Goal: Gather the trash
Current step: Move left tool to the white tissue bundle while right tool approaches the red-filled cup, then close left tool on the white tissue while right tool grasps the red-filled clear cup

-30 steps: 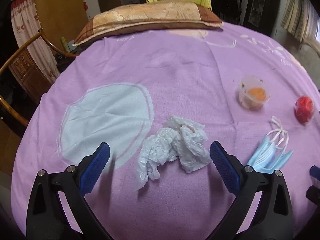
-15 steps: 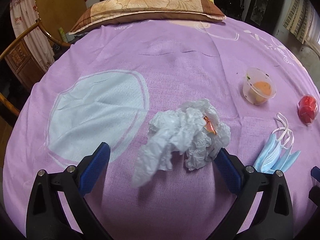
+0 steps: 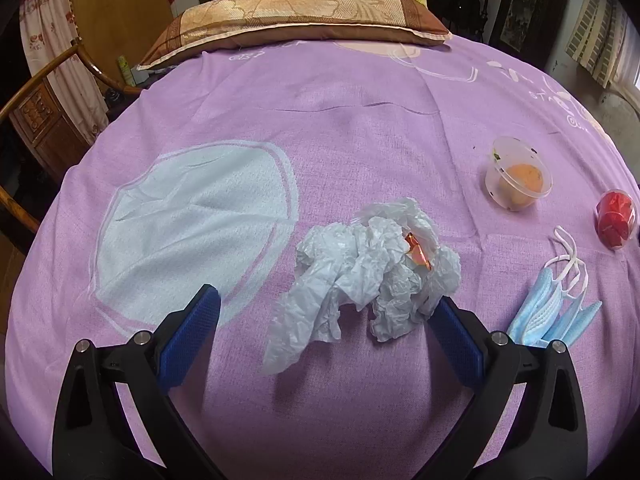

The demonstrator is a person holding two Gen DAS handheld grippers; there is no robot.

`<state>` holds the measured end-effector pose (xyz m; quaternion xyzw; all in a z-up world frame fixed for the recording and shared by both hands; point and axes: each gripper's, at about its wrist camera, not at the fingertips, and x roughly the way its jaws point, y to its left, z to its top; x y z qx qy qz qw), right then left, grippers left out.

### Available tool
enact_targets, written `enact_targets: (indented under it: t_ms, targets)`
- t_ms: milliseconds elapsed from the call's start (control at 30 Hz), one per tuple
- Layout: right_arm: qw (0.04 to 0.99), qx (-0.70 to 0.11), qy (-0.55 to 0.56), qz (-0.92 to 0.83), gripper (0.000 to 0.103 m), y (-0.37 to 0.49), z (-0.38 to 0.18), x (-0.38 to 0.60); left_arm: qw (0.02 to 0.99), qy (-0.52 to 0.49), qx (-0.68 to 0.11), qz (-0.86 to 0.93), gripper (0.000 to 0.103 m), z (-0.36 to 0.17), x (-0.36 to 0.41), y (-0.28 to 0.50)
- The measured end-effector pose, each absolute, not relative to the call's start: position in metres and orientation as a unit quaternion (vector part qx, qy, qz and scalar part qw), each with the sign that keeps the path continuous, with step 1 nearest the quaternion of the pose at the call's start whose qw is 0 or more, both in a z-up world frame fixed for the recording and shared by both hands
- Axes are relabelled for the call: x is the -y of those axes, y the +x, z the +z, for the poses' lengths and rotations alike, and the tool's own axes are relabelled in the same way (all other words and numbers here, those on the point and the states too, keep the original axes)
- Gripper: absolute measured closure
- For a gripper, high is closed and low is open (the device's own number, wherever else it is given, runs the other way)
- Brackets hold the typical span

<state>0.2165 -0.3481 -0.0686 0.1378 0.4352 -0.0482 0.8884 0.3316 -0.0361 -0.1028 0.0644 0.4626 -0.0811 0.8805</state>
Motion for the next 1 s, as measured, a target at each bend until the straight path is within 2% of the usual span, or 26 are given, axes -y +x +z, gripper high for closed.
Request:
enact_targets:
  t_ms: [133, 333, 400, 467, 700, 867, 933, 1000]
  targets:
    - [0.889, -0.441, 0.095, -0.076, 0.012, 0.226, -0.092, 0.351, 0.881, 0.064, -0.463, -0.080, 0.005, -0.103, 0.036, 0.331]
    - [0.882, -0.449, 0.119, -0.077, 0.014, 0.236, -0.106, 0.368, 0.880, 0.064, -0.463, -0.081, 0.005, -0.103, 0.036, 0.332]
    - [0.883, -0.449, 0.115, -0.077, 0.027, 0.237, -0.107, 0.367, 0.880, 0.064, -0.463, -0.081, 0.005, -0.102, 0.036, 0.332]
    - [0.884, -0.449, 0.109, -0.074, 0.062, 0.237, -0.107, 0.364, 0.880, 0.064, -0.463, -0.081, 0.005, -0.102, 0.036, 0.332]
    - [0.883, -0.443, 0.129, -0.079, 0.062, 0.233, -0.104, 0.369, 0.879, 0.052, -0.464, -0.095, 0.008, -0.098, 0.033, 0.333]
    - [0.878, -0.455, 0.127, -0.079, 0.061, 0.235, -0.108, 0.368, 0.884, 0.048, -0.453, -0.103, 0.035, -0.094, 0.032, 0.332]
    - [0.879, -0.455, 0.120, -0.080, 0.062, 0.236, -0.108, 0.365, 0.886, 0.044, -0.448, -0.112, 0.059, -0.091, 0.031, 0.331]
    - [0.879, -0.454, 0.122, -0.080, 0.062, 0.236, -0.108, 0.366, 0.885, 0.029, -0.447, -0.129, 0.070, -0.088, 0.029, 0.330]
